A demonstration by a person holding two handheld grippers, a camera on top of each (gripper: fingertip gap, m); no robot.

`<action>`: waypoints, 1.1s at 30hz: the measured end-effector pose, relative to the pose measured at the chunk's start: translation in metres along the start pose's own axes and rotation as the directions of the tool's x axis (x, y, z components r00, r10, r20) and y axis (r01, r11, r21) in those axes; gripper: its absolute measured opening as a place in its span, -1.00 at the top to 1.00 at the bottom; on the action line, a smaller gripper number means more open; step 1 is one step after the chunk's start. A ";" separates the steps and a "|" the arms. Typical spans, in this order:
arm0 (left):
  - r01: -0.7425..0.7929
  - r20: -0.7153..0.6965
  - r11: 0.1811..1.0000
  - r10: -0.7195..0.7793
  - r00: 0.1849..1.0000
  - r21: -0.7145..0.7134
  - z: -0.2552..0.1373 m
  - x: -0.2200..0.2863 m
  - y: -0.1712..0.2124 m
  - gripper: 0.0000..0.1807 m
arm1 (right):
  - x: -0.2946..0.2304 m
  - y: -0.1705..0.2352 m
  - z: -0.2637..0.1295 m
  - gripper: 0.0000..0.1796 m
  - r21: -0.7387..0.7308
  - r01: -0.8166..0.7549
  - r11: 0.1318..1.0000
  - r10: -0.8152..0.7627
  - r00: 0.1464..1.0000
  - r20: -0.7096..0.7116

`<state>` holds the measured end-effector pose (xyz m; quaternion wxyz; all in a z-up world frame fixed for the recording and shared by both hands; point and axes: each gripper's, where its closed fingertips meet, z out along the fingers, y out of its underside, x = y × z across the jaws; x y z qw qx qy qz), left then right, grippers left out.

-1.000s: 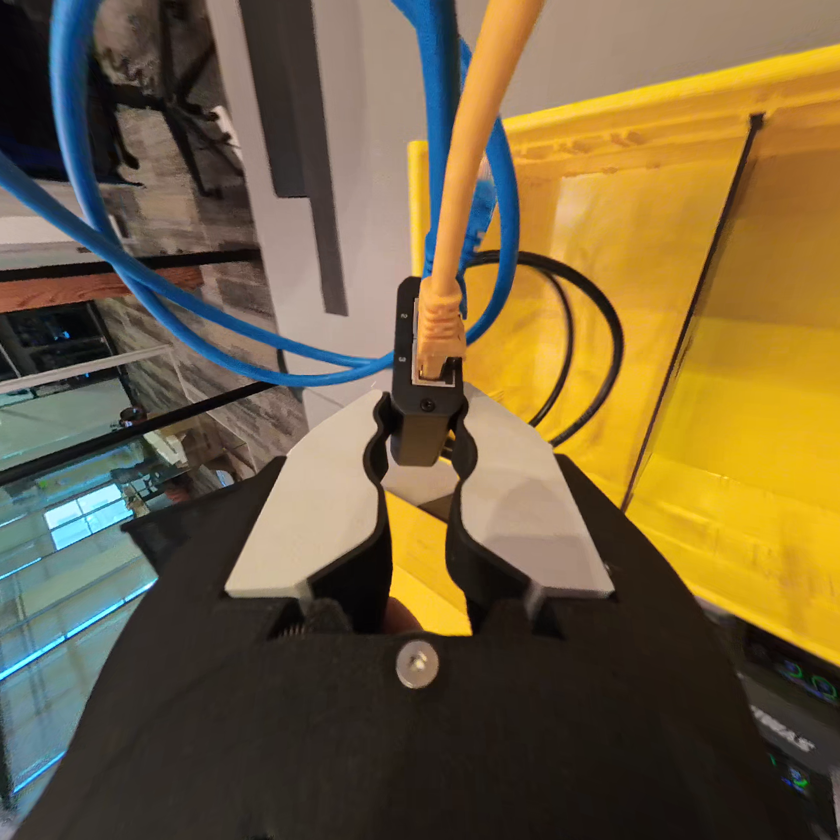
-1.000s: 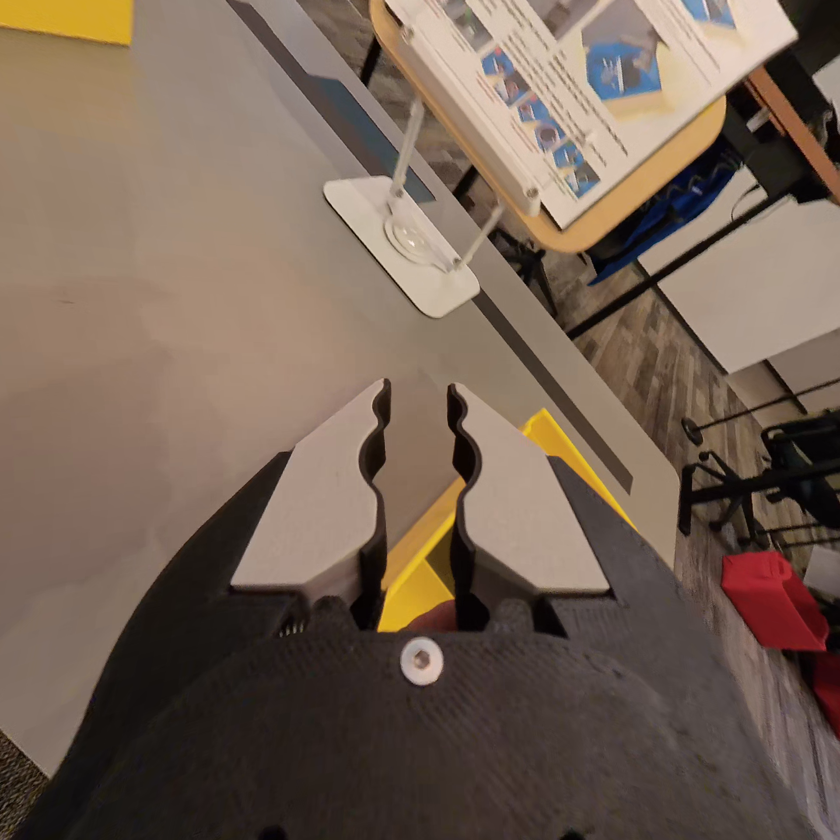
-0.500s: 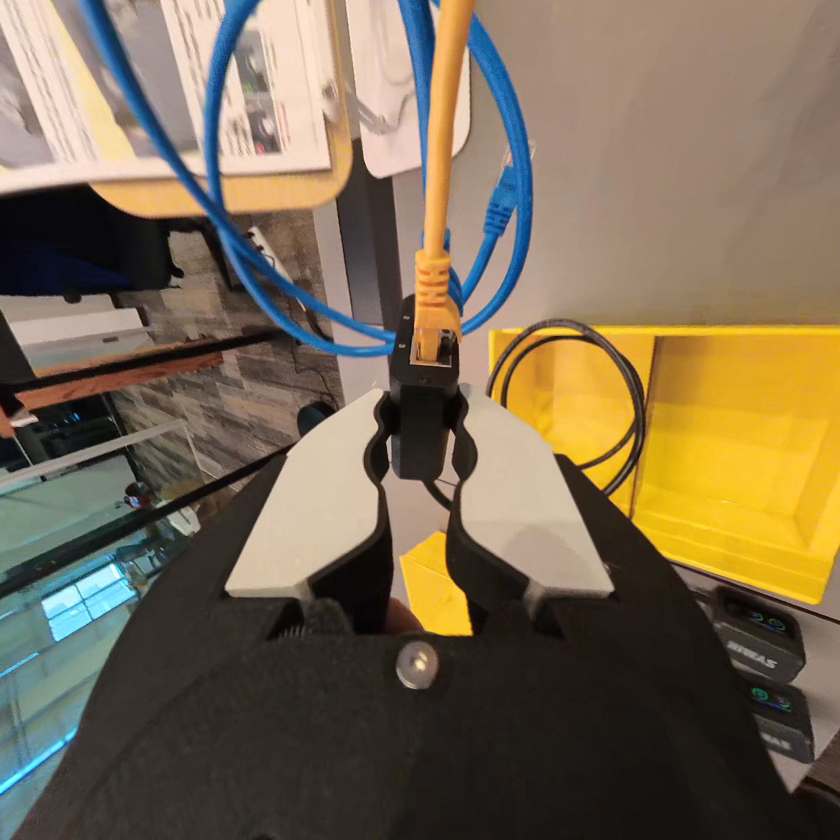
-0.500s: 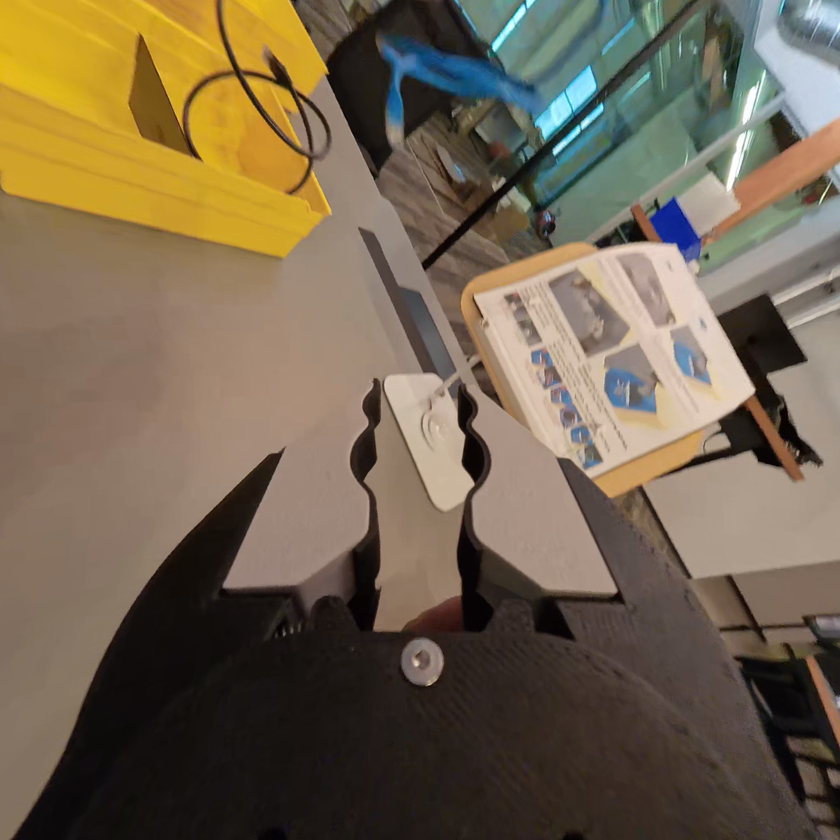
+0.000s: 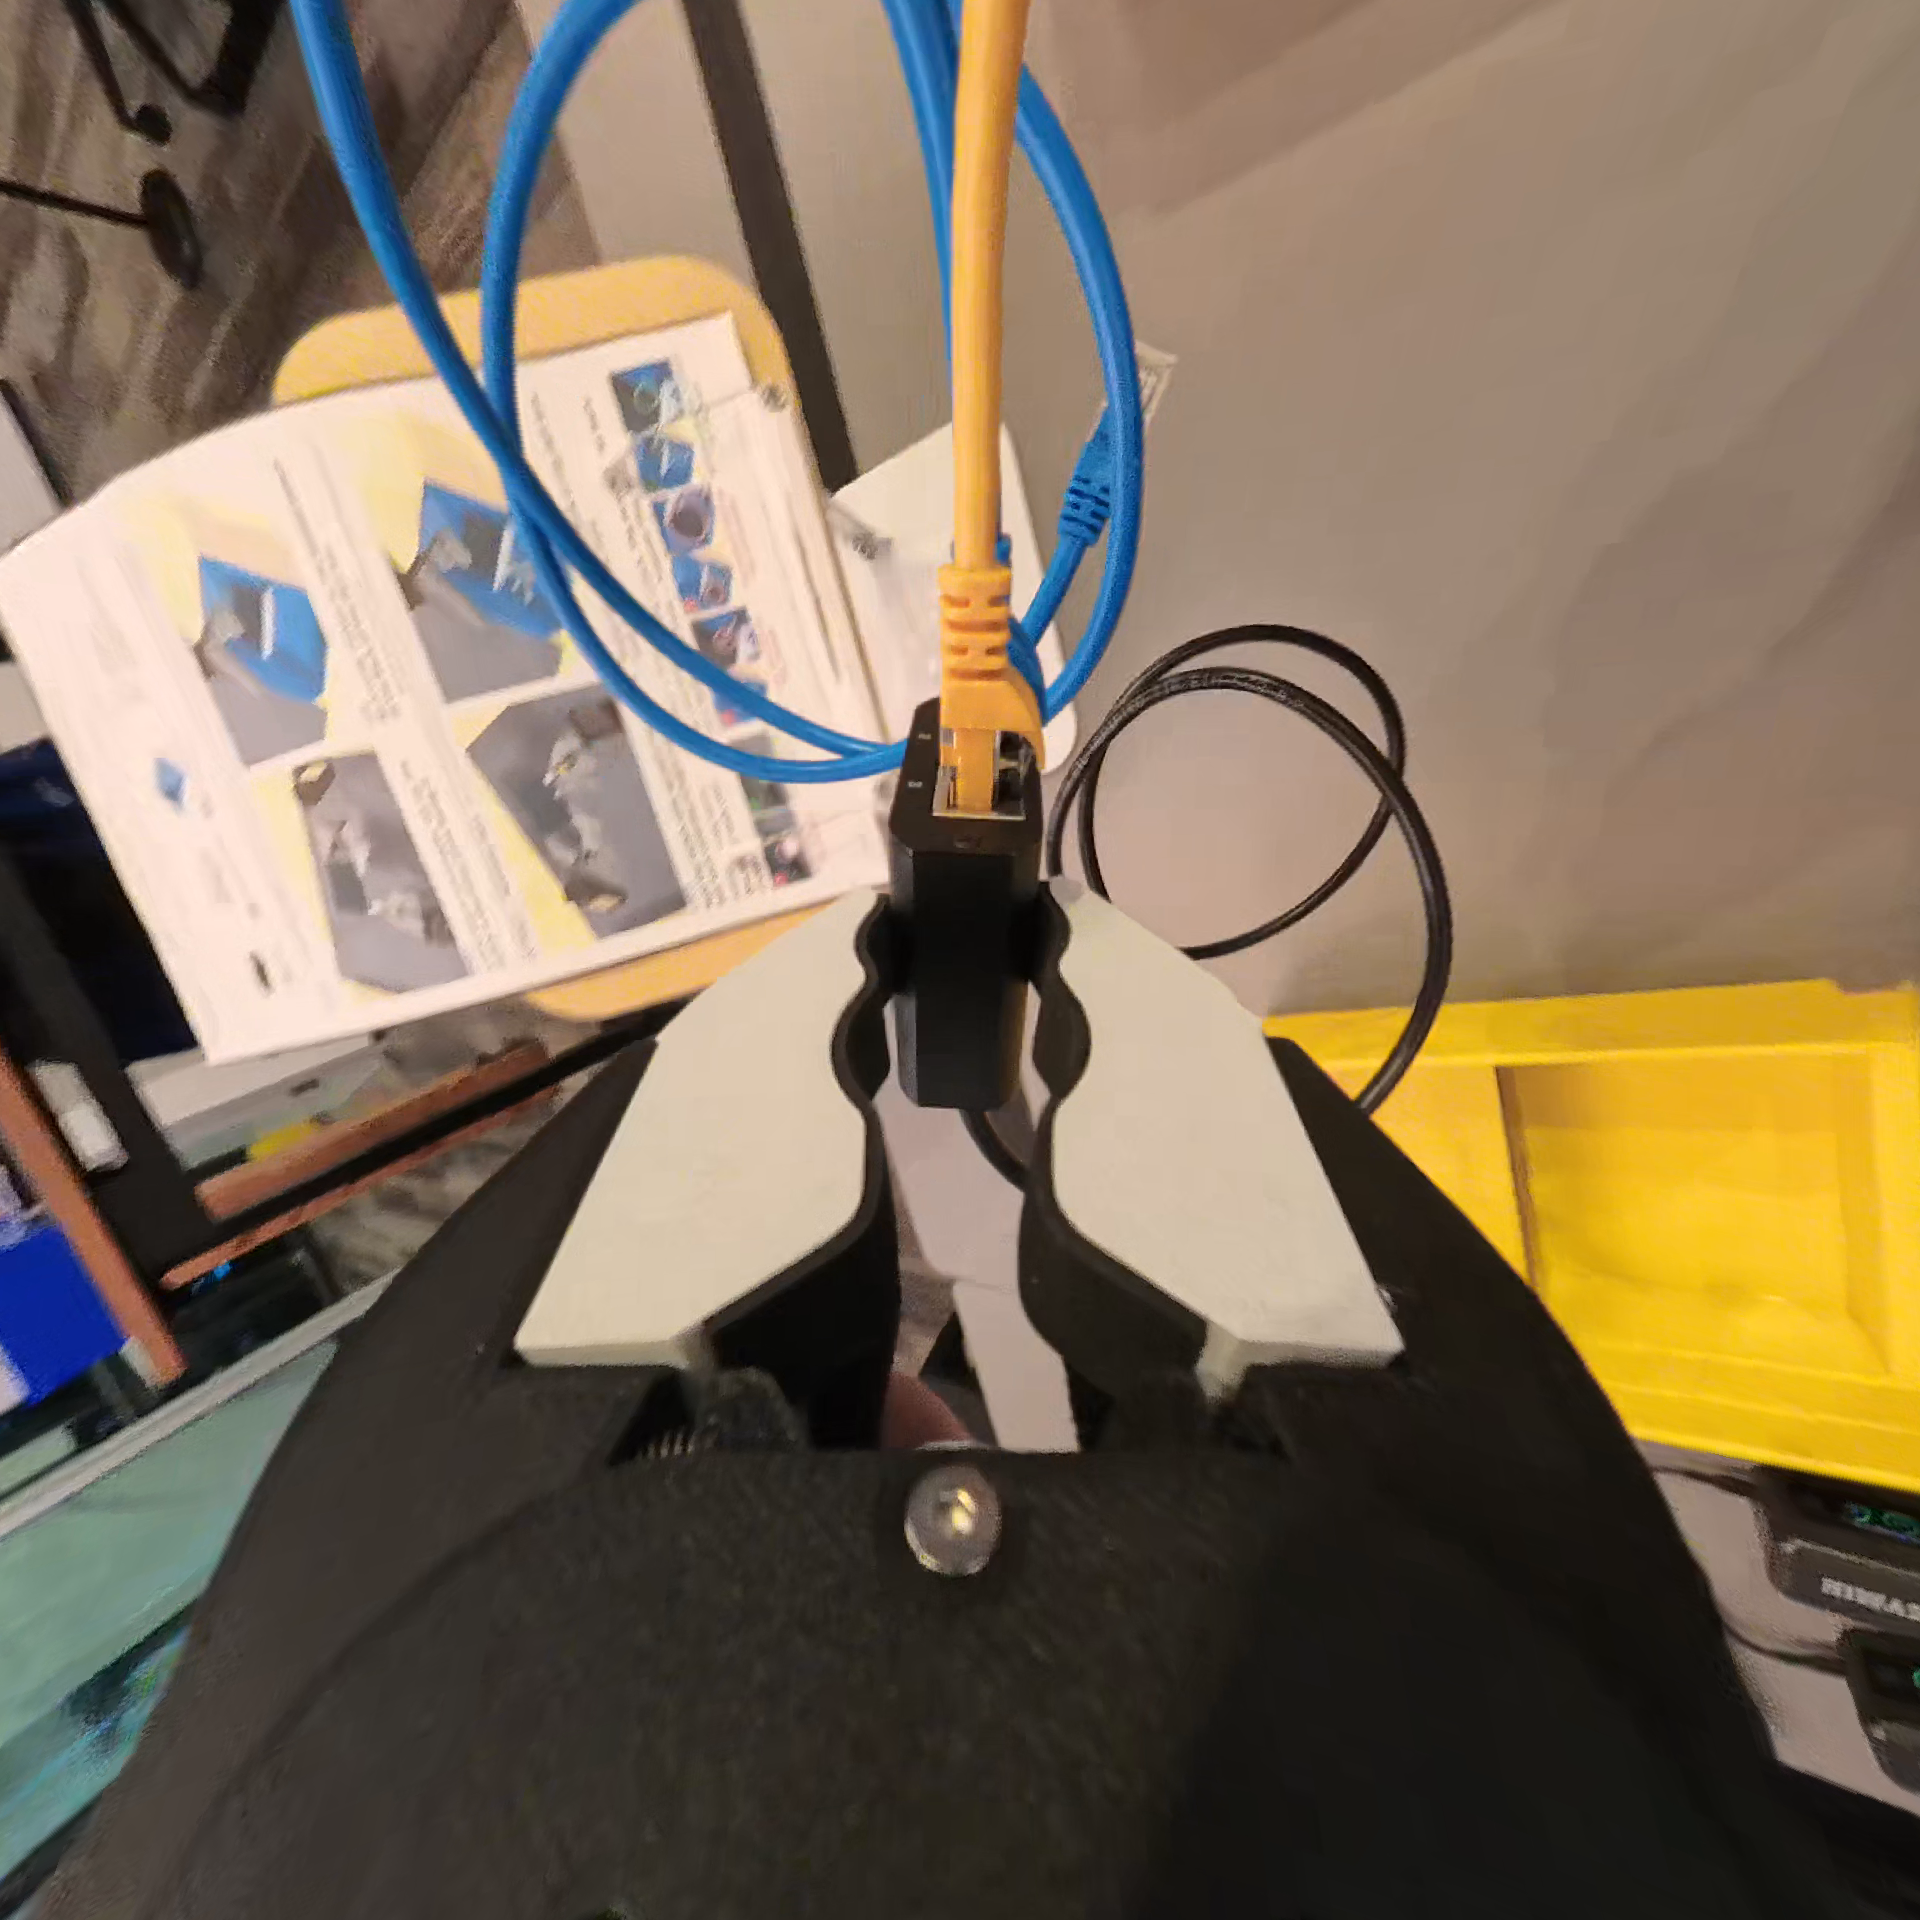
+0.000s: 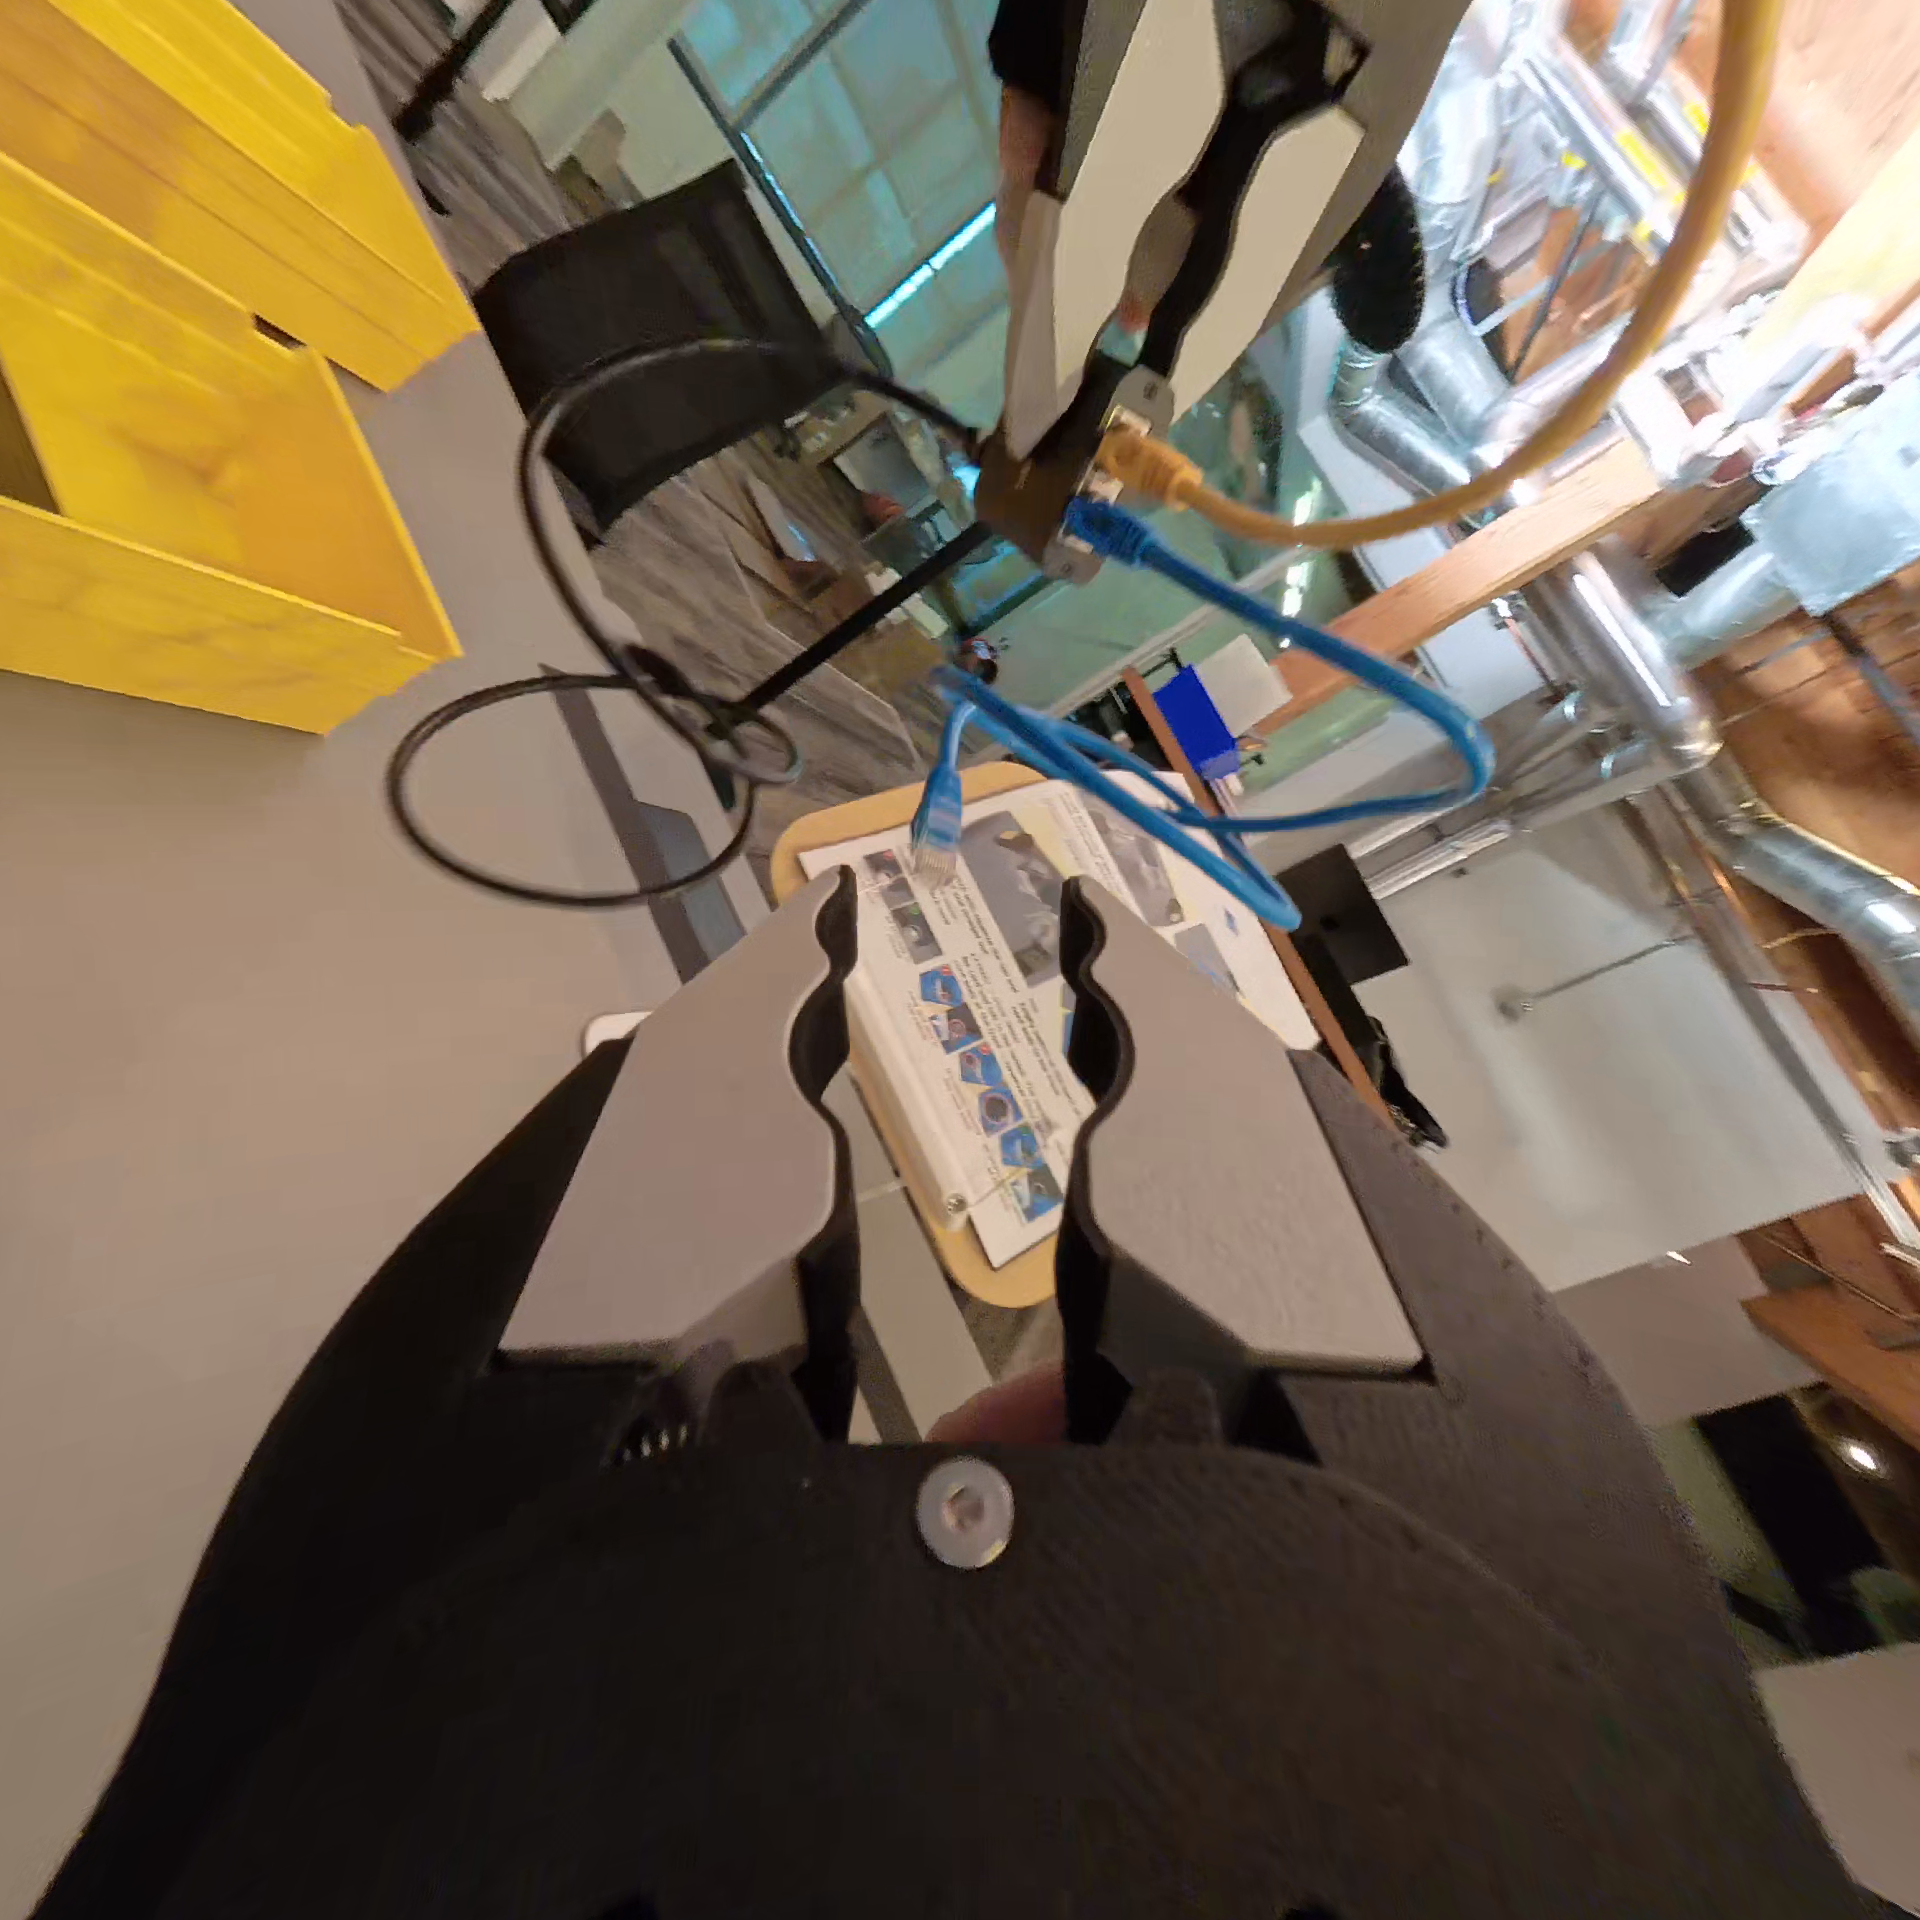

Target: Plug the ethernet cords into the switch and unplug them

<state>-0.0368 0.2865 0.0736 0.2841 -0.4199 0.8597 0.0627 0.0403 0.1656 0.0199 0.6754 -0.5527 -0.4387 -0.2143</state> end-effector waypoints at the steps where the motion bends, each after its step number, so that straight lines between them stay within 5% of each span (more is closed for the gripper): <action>1: 0.005 -0.032 1.000 -0.004 0.999 0.023 0.009 0.002 -0.009 0.74 | 0.003 0.002 0.000 0.57 -0.006 0.009 1.000 -0.009 1.000 -0.017; 4: 0.020 -0.155 0.998 -0.010 0.988 0.063 0.045 0.020 -0.027 0.74 | 0.001 0.015 0.002 0.55 -0.051 0.076 0.996 -0.077 0.996 -0.035; 9: 0.082 -0.364 0.992 -0.042 0.931 0.095 0.103 0.061 -0.043 0.74 | -0.024 0.049 0.014 0.55 -0.193 0.413 0.890 -0.422 0.906 -0.009; 13: 0.115 -0.459 0.989 -0.061 0.886 0.091 0.137 0.087 -0.048 0.74 | -0.040 0.081 0.031 0.44 -0.256 0.492 0.832 -0.511 0.859 -0.010; 16: 0.178 -0.540 0.978 -0.091 0.836 0.111 0.148 0.100 -0.053 0.74 | -0.055 0.093 0.039 0.51 -0.249 0.540 0.804 -0.557 0.831 0.003; 18: 0.230 -0.588 0.964 -0.112 0.801 0.130 0.151 0.104 -0.056 0.74 | -0.060 0.100 0.043 0.76 -0.255 0.564 0.786 -0.583 0.813 0.000; 23: 0.332 -0.637 0.928 -0.152 0.756 0.172 0.157 0.103 -0.055 0.74 | -0.069 0.113 0.051 0.88 -0.256 0.446 0.857 -0.449 0.892 0.052; 27: 0.327 -0.567 0.921 -0.156 0.809 0.213 0.166 0.101 -0.053 0.71 | -0.077 0.118 0.054 0.91 -0.241 0.269 0.932 -0.250 0.962 0.108; 33: 0.196 -0.178 0.948 -0.154 0.972 0.250 0.166 0.082 -0.044 0.13 | -0.085 0.128 0.054 0.95 -0.271 -0.021 0.962 0.080 0.975 0.209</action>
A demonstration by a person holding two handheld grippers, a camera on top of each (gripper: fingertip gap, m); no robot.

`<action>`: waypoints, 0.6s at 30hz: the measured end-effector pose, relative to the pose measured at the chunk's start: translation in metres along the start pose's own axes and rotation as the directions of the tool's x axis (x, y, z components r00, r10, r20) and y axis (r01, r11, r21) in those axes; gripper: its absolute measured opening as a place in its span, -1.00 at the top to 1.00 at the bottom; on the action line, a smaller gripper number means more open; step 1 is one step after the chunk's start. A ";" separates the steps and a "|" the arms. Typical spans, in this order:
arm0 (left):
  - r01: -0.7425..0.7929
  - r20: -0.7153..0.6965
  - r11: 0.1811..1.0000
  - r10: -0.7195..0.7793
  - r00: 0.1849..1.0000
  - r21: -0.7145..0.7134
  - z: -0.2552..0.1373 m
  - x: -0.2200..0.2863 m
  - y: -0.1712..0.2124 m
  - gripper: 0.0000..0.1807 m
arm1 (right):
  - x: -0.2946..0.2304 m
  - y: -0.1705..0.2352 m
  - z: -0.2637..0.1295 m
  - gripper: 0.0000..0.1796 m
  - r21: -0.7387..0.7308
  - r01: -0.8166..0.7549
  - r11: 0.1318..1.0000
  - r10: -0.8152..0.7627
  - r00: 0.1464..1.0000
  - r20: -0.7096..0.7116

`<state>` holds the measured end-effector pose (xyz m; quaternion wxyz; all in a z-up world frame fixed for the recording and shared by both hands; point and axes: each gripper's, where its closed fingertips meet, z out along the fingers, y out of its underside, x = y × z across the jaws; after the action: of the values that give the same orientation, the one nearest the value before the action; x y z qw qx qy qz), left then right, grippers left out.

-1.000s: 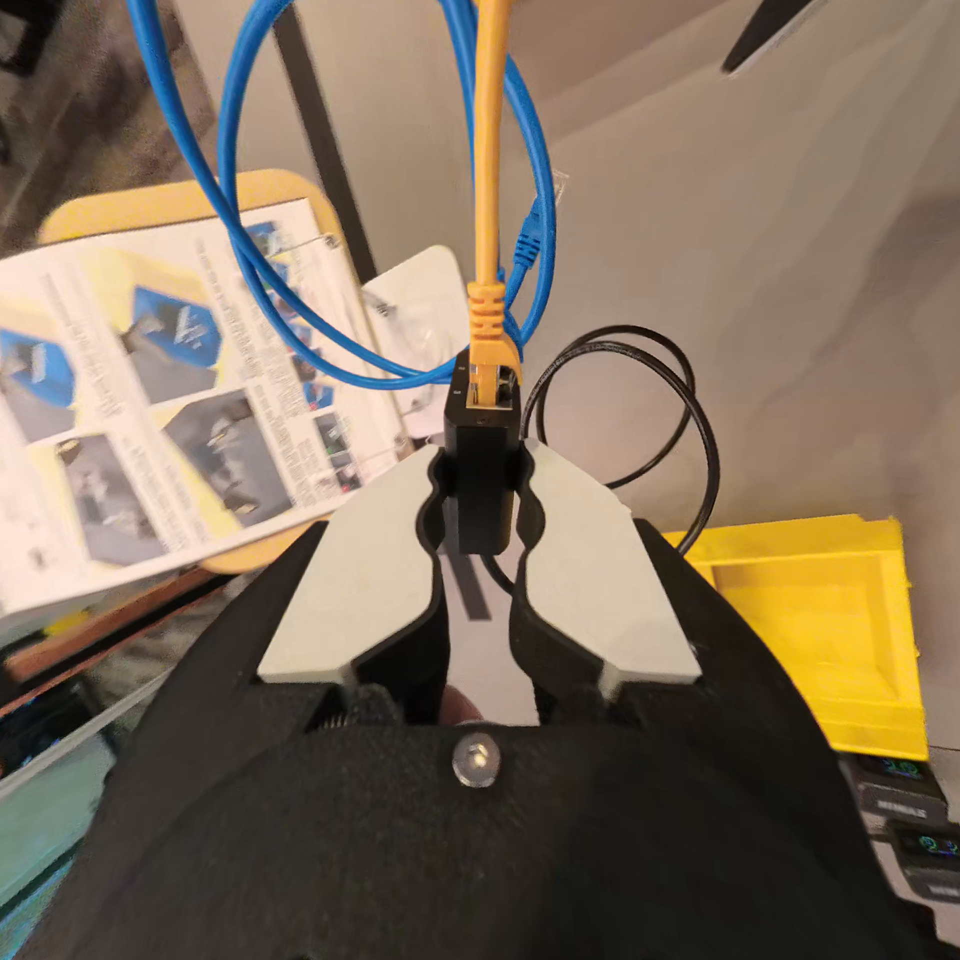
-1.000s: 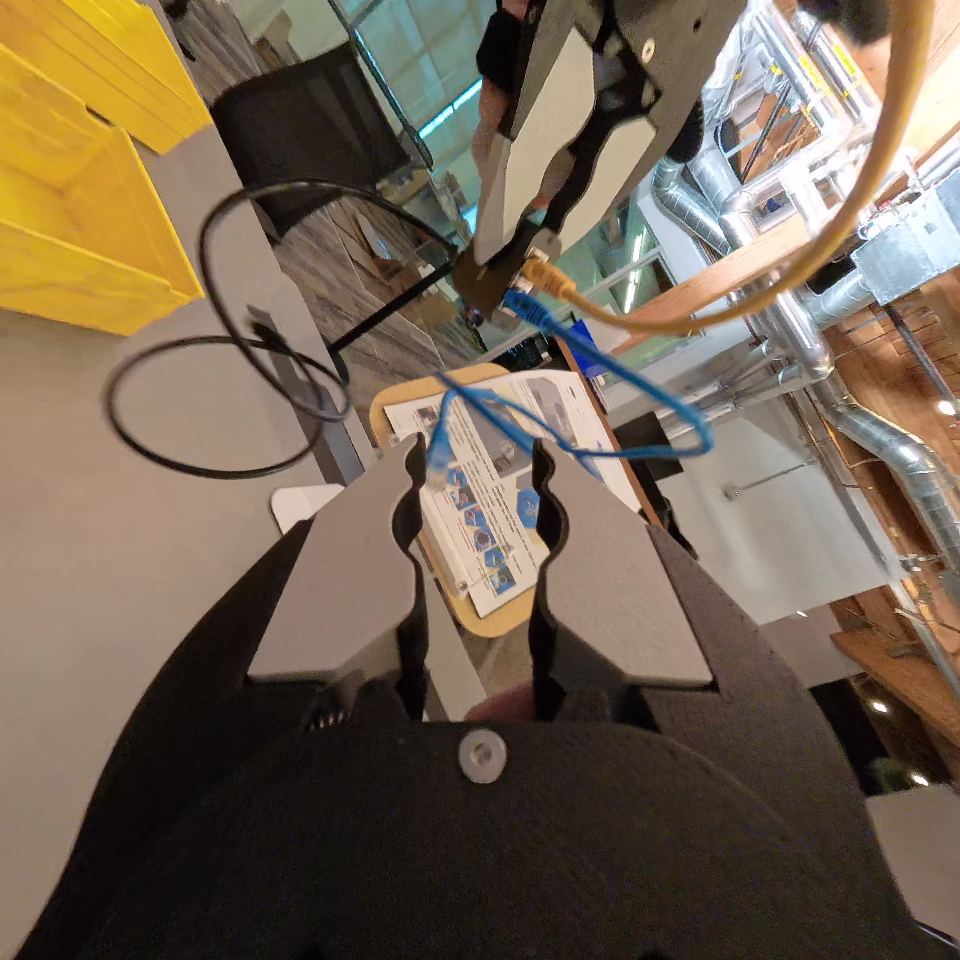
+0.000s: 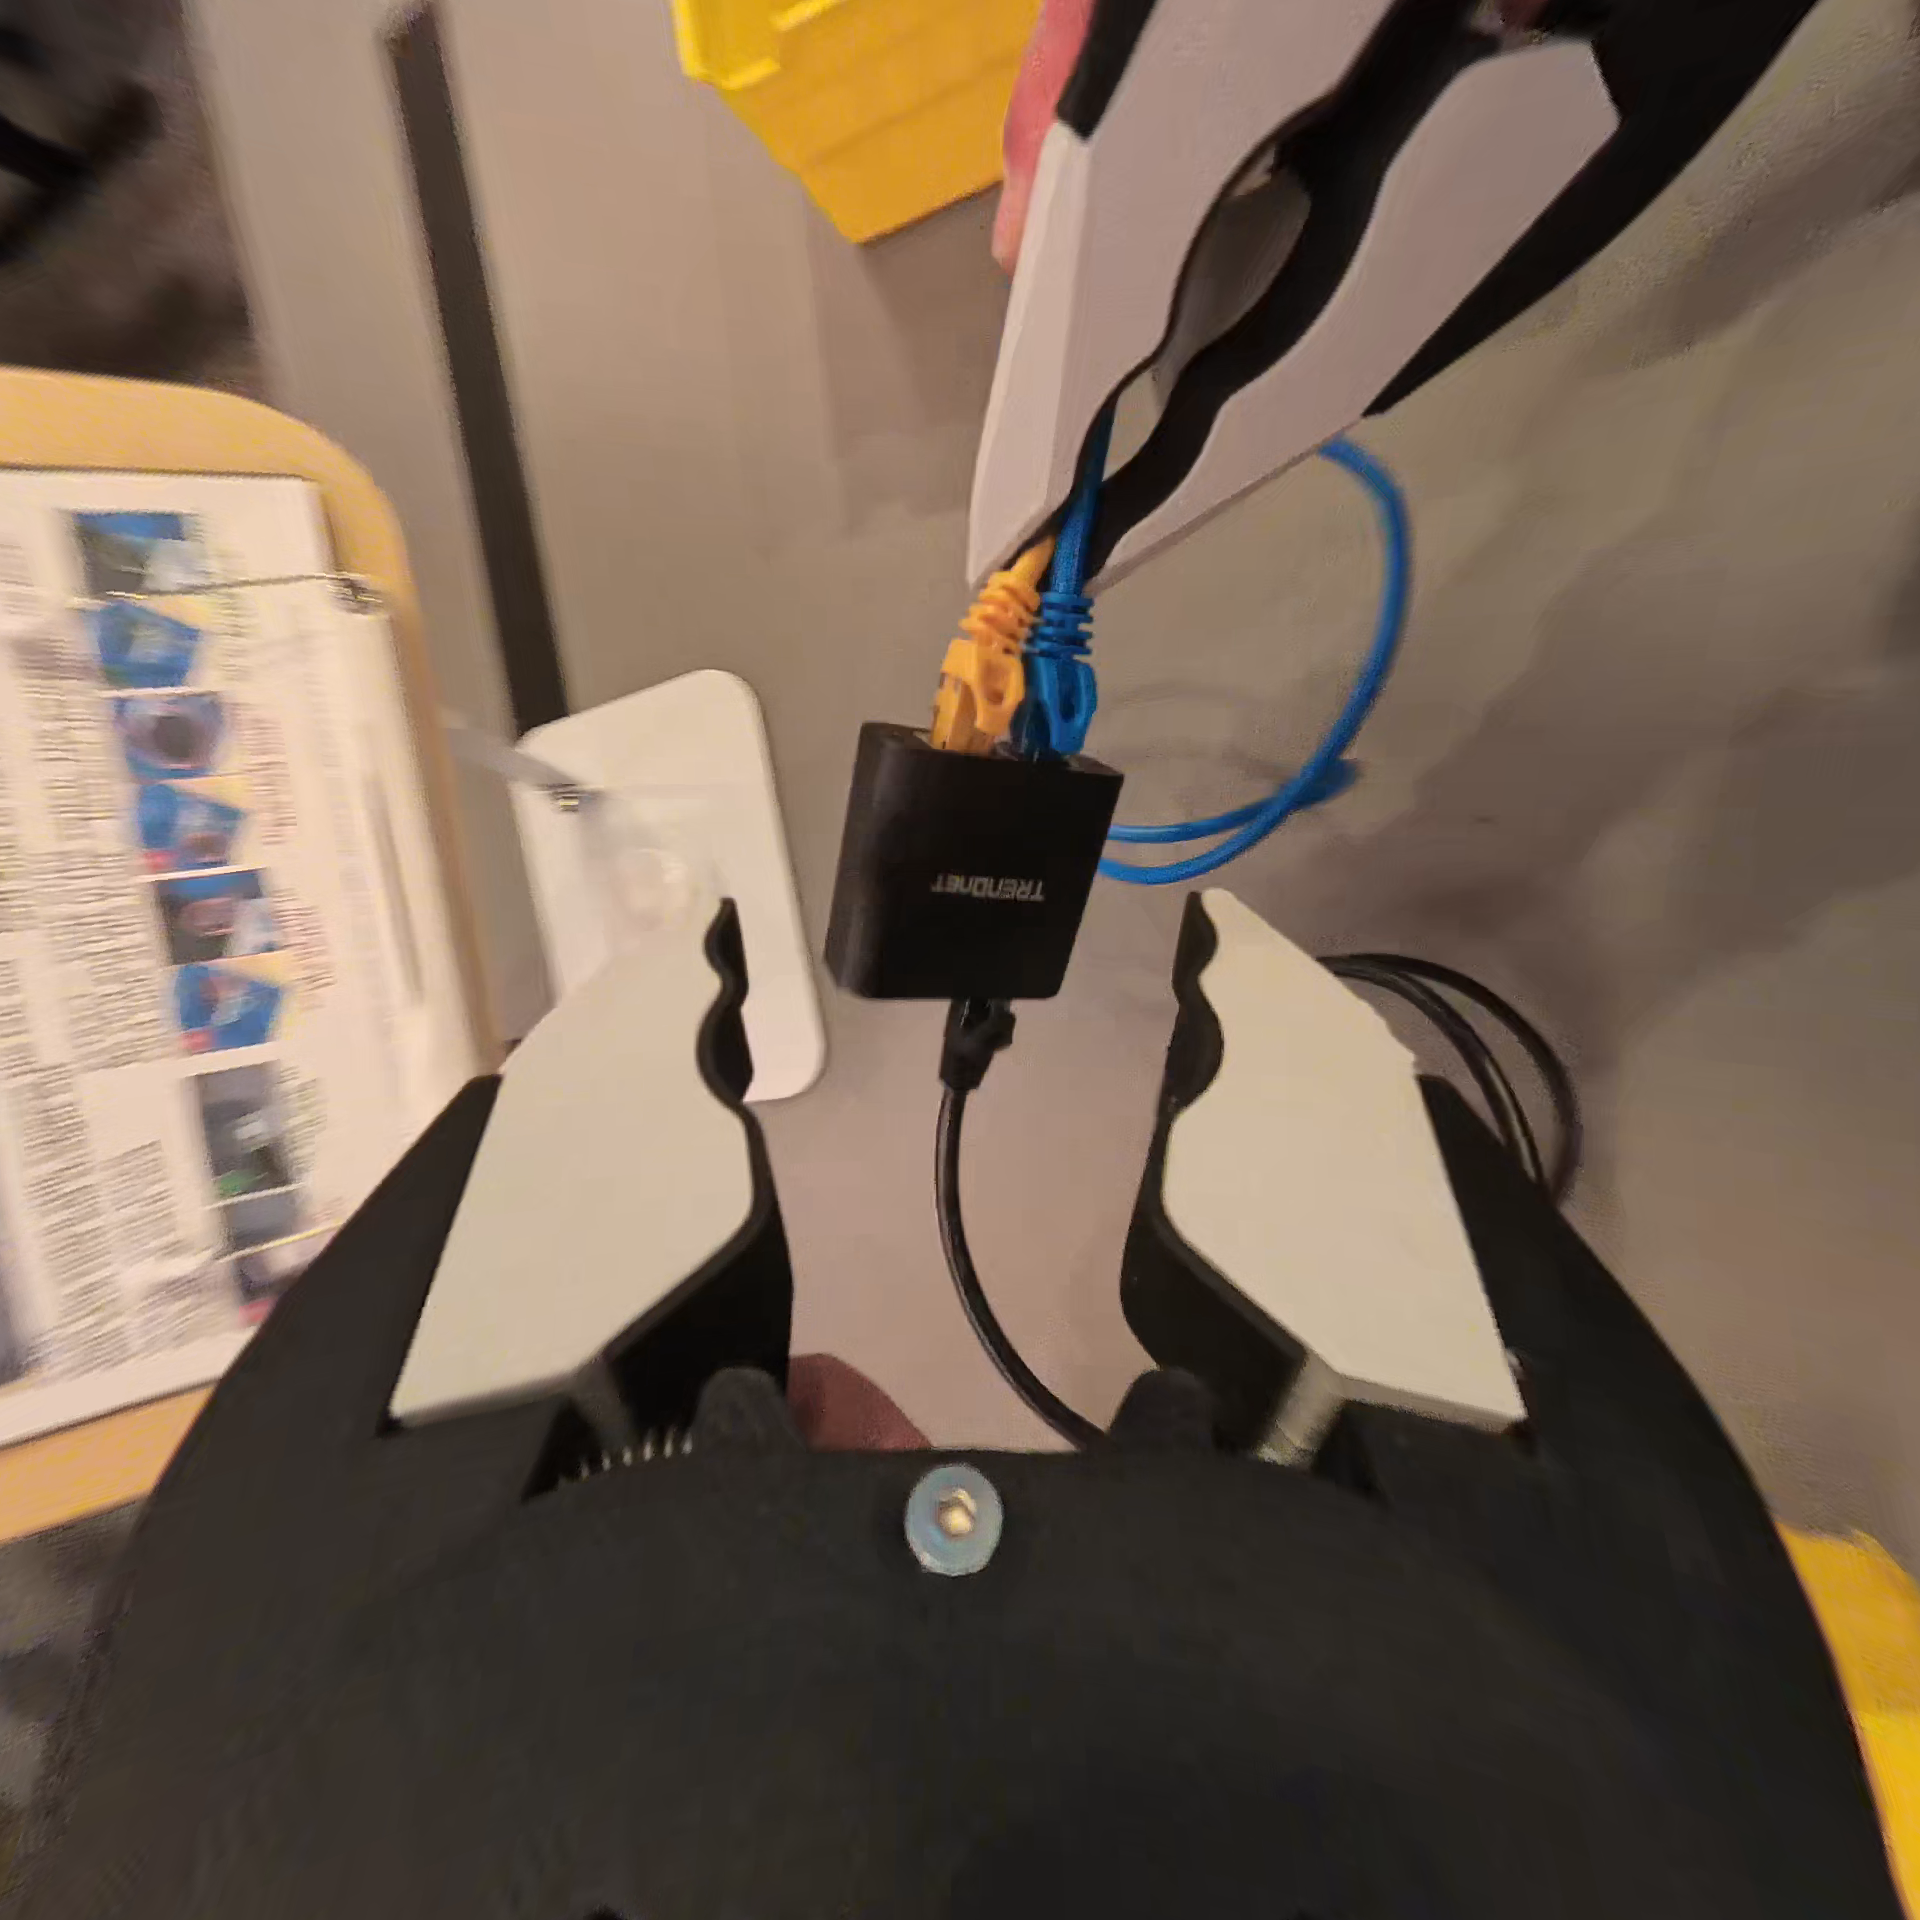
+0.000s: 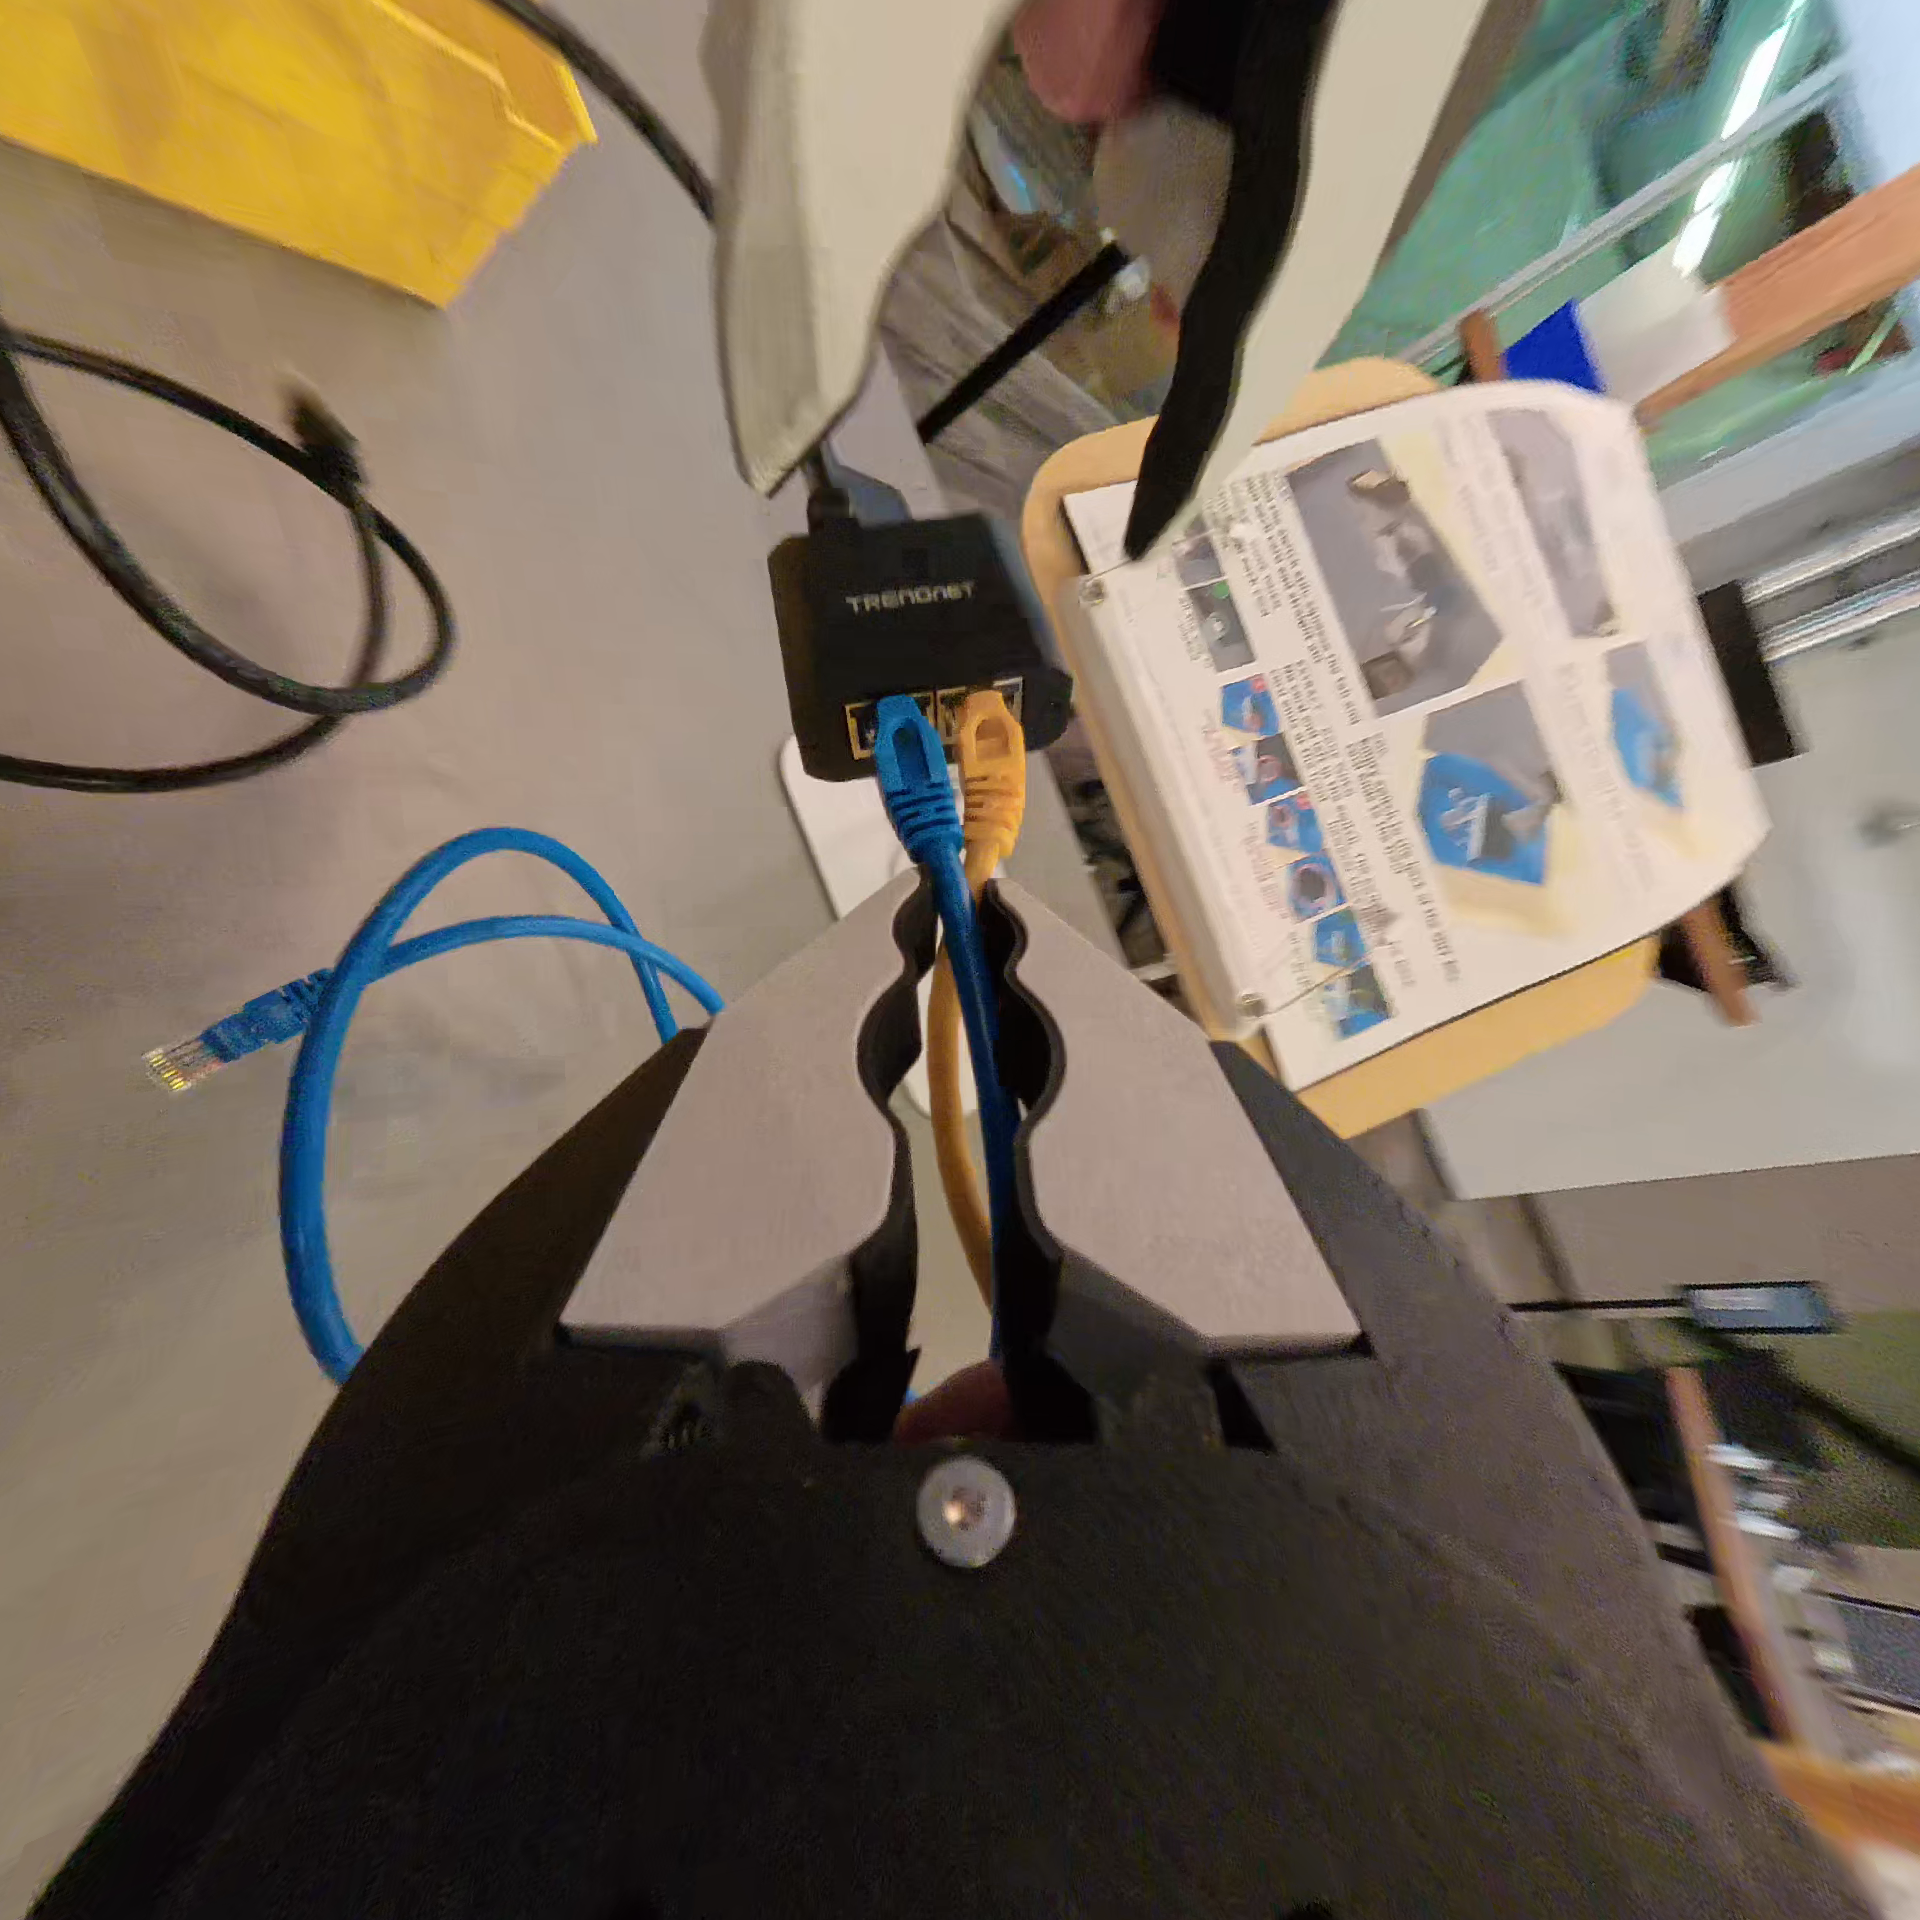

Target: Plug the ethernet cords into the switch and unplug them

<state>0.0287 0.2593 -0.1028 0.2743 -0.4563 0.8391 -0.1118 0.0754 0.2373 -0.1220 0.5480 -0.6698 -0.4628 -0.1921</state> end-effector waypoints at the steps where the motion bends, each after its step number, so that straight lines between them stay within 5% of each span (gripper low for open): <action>1: -0.039 0.099 0.999 0.040 0.994 -0.012 -0.004 -0.004 0.000 0.12 | -0.001 0.001 0.000 0.95 0.004 -0.047 0.999 0.047 0.998 0.029; 4: -0.147 0.356 0.986 0.167 0.919 -0.082 -0.011 -0.005 -0.003 0.07 | -0.001 0.001 -0.001 0.95 0.036 -0.165 0.986 0.161 0.982 0.100; 9: -0.216 0.518 0.961 0.274 0.811 -0.171 -0.002 0.010 -0.002 -0.08 | -0.002 -0.009 -0.007 0.95 0.117 -0.264 0.957 0.243 0.956 0.165; 14: -0.144 0.412 0.989 0.143 0.900 -0.029 -0.004 0.019 0.001 -0.20 | -0.010 -0.020 -0.022 0.95 0.236 -0.286 0.929 0.230 0.943 0.239; 18: -0.063 0.216 0.998 0.057 0.975 0.020 0.004 0.038 0.003 0.04 | -0.013 -0.030 -0.031 0.95 0.306 -0.322 0.896 0.239 0.930 0.278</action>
<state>0.0121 0.2295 -0.1211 0.3727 -0.4364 0.8164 -0.0647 0.0522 0.2029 -0.1051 0.6209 -0.6407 -0.4484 0.0540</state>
